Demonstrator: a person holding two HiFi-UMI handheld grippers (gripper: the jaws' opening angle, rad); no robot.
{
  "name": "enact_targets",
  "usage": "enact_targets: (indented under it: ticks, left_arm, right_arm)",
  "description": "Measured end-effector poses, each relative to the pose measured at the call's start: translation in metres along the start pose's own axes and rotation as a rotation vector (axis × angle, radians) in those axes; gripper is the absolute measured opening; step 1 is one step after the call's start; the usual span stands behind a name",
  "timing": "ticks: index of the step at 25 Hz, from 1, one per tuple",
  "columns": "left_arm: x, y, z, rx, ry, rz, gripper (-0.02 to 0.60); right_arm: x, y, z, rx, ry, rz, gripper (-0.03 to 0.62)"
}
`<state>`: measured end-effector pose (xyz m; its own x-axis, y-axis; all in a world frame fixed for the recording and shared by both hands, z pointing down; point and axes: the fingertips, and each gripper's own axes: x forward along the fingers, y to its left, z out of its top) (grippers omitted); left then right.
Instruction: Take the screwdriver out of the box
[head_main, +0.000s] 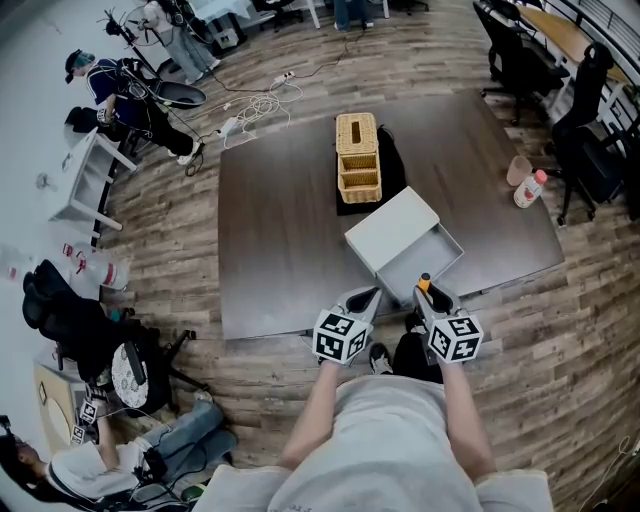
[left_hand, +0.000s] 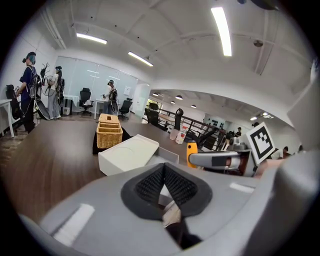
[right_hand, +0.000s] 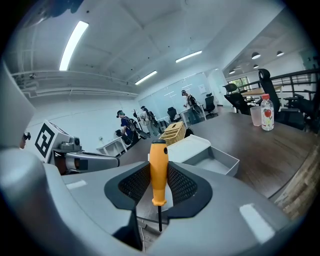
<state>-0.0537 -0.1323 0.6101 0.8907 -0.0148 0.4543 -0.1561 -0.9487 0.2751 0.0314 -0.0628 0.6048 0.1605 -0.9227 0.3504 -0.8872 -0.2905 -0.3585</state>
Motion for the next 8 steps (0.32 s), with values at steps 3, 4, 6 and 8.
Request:
enact_targets:
  ticks: [3, 4, 6, 8]
  left_arm:
    - [0.0008, -0.0013, 0.0006, 0.002, 0.001, -0.001, 0.054]
    - [0.0008, -0.0022, 0.0011, 0.003, 0.001, -0.002, 0.054]
    - [0.0008, -0.0042, 0.0023, 0.007, 0.000, -0.004, 0.054]
    - [0.0006, -0.0062, 0.0031, 0.009, 0.000, -0.006, 0.054]
  right_arm:
    - [-0.0010, -0.0015, 0.0003, 0.003, 0.000, 0.000, 0.107]
    - [-0.0016, -0.0019, 0.0010, 0.002, -0.001, 0.000, 0.107]
    - [-0.0028, -0.0026, 0.0022, 0.002, -0.002, -0.001, 0.107]
    - [-0.0041, -0.0034, 0.0027, 0.002, -0.002, -0.002, 0.107]
